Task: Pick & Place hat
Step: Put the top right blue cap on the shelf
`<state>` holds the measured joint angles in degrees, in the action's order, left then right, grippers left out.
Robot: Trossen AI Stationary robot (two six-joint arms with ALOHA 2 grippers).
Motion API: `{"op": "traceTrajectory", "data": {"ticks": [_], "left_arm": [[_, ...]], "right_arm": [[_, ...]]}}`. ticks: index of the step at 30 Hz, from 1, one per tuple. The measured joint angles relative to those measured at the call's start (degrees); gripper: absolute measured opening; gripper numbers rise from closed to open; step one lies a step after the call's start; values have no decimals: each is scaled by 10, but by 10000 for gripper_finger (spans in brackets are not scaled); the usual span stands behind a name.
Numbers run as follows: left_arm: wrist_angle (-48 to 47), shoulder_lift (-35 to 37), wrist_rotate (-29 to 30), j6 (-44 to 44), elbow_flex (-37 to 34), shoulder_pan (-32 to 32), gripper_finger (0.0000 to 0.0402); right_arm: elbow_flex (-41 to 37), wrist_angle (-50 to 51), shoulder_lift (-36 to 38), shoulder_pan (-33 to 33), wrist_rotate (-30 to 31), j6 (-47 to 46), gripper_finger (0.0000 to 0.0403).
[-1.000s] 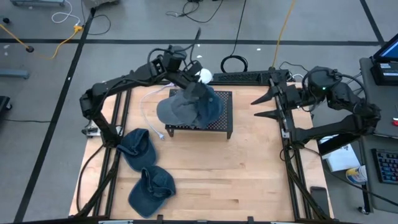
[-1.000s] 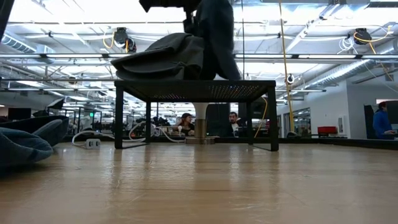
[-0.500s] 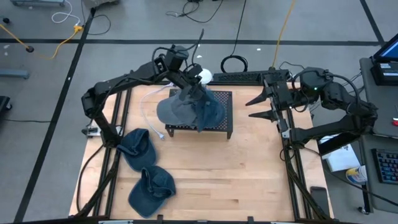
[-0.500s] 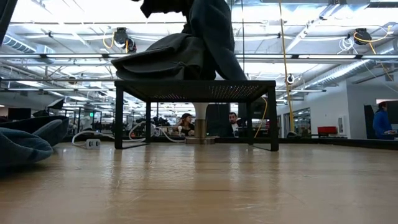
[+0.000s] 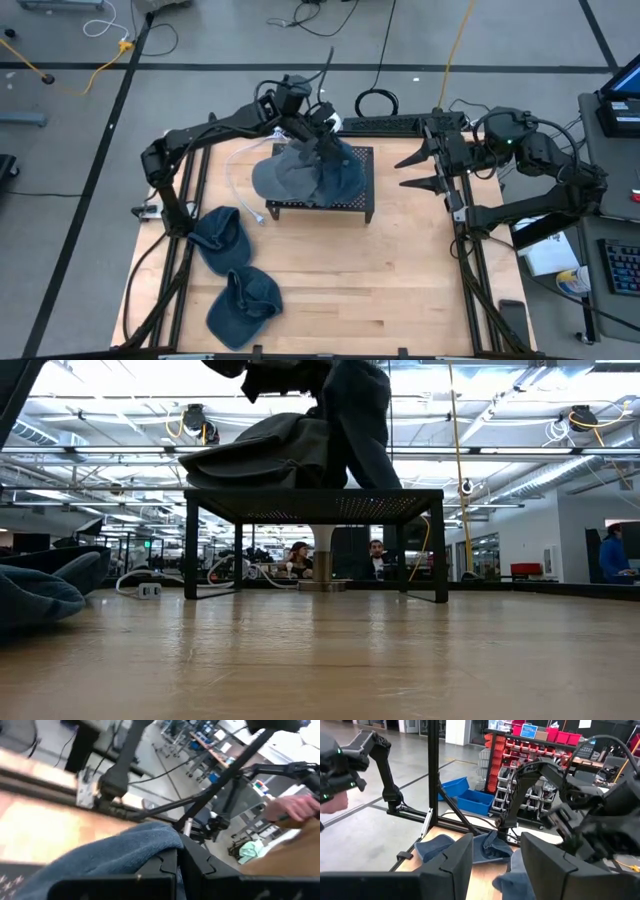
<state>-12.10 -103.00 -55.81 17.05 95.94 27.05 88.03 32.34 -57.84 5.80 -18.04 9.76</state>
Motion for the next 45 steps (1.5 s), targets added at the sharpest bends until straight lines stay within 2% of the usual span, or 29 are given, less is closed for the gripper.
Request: {"op": "traceTrajectory", "data": {"ticks": [6,15,17,23,32,39,45], "left_arm": [[-13,-25,38,-13,-1,-1,5],[46,-12,4,-4,0,6,5],[26,-14,0,-5,0,6,5],[-28,-18,51,-19,-1,9,5],[-47,-18,79,47,-1,16,7],[-54,-18,78,196,-1,32,53],[-107,-18,77,229,-1,36,101]], "right_arm": [[0,-6,-1,0,0,0,155],[0,-9,-1,0,0,2,155],[0,-9,-1,0,0,5,155],[0,-8,-1,0,-1,4,155],[-2,-9,-1,0,-1,4,155],[-25,-8,0,0,-1,4,155],[-44,-9,0,0,-1,4,155]]}}
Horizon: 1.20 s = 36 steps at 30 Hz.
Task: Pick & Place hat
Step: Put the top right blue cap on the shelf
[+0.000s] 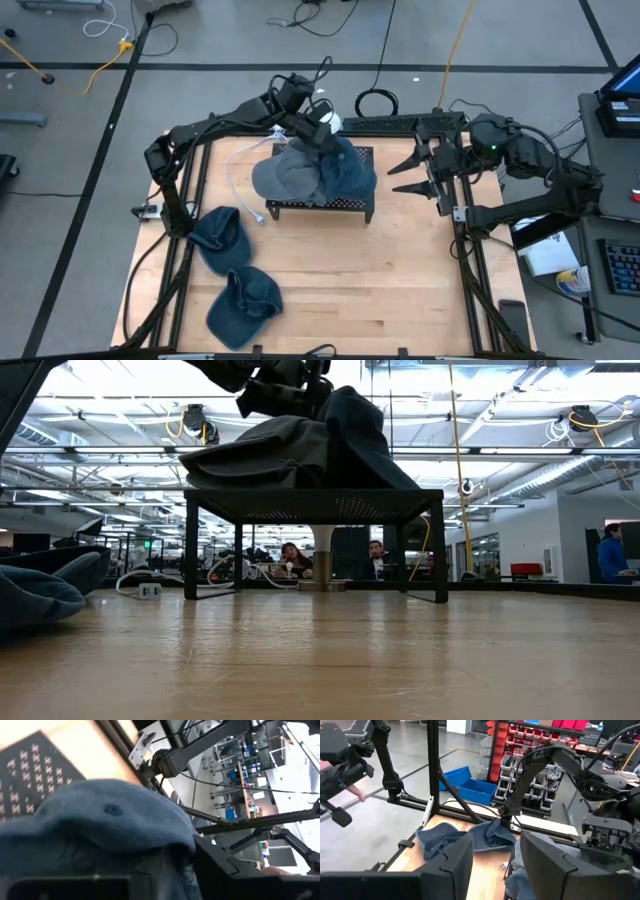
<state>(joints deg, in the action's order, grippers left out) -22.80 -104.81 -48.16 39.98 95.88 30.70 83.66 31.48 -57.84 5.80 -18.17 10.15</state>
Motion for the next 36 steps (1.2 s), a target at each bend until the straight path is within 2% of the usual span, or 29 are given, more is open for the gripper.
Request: {"op": "traceTrajectory", "data": {"ticks": [11,21,25,28,32,36], "left_arm": [[-35,8,4,53,0,16,180],[-47,62,81,56,0,35,165],[-40,80,80,52,0,29,155],[-8,99,74,19,0,14,153],[39,122,67,-24,0,-6,157],[71,147,48,-20,0,-20,168]], "right_arm": [[-3,-2,0,0,0,17,155],[-3,-4,0,0,3,30,155],[-17,-5,-3,0,78,19,155],[-60,-46,-16,7,109,11,155],[-139,-160,-44,34,106,-9,155],[-203,-273,-79,81,104,-20,155]]}}
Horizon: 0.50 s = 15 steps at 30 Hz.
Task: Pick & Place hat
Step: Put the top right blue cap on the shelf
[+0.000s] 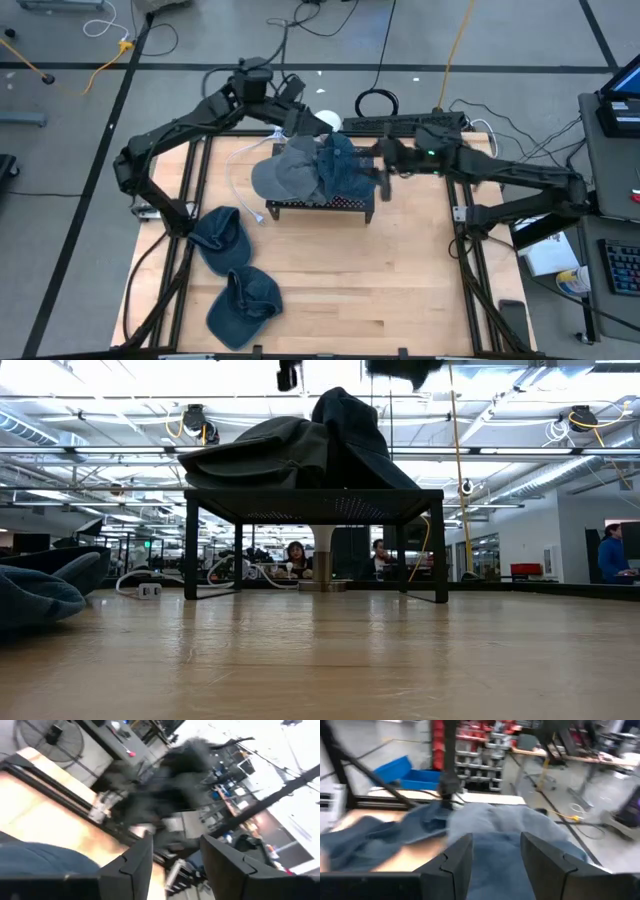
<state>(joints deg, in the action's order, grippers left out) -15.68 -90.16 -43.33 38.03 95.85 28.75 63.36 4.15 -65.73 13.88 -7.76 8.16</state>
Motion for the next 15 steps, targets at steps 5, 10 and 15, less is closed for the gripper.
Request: {"op": "traceTrajectory", "data": {"ticks": [5,10,15], "left_arm": [[-7,25,-2,20,0,-12,176],[-4,46,-2,17,0,-22,169],[-2,48,-2,56,0,-28,156]], "right_arm": [[-60,-53,-52,44,-46,-1,155],[-125,-140,-94,58,-60,9,155],[-154,-184,-110,59,-60,0,155]]}}
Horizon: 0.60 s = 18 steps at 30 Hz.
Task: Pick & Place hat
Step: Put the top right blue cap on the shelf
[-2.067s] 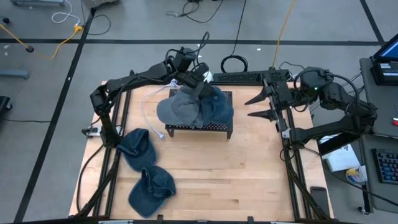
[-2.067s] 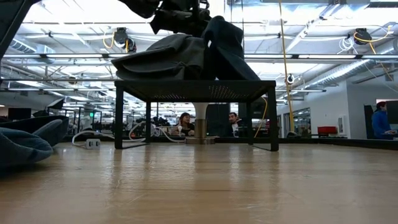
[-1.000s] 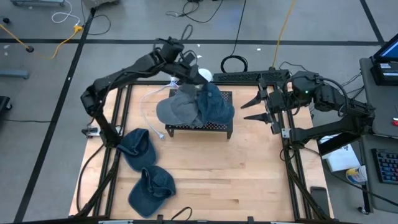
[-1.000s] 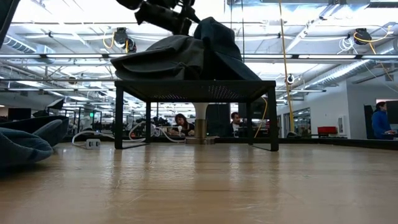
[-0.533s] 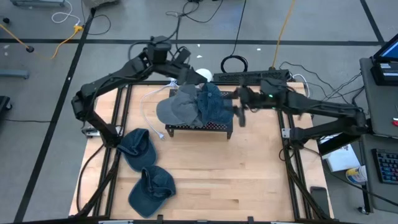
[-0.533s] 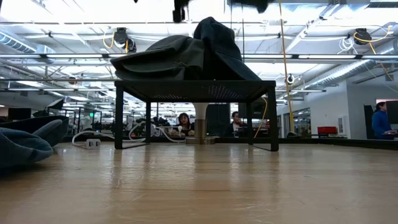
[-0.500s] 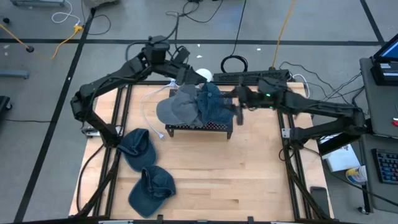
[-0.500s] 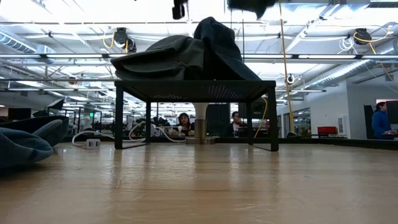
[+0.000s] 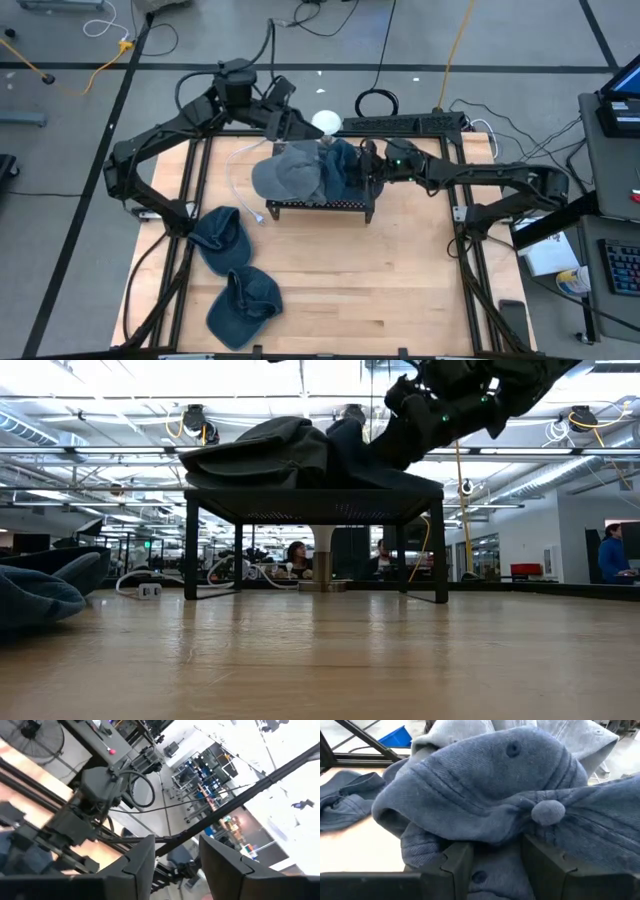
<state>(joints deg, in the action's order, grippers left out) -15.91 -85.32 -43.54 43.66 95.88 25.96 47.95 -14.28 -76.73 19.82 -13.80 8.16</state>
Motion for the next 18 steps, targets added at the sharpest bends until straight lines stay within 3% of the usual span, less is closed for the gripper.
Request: {"op": "traceTrajectory", "data": {"ticks": [8,18], "left_arm": [[-11,-2,-14,50,0,3,163],[0,-2,-23,25,0,3,168]], "right_arm": [[-1,-35,35,-1,0,-2,155],[-1,-25,135,-4,-1,4,155]]}}
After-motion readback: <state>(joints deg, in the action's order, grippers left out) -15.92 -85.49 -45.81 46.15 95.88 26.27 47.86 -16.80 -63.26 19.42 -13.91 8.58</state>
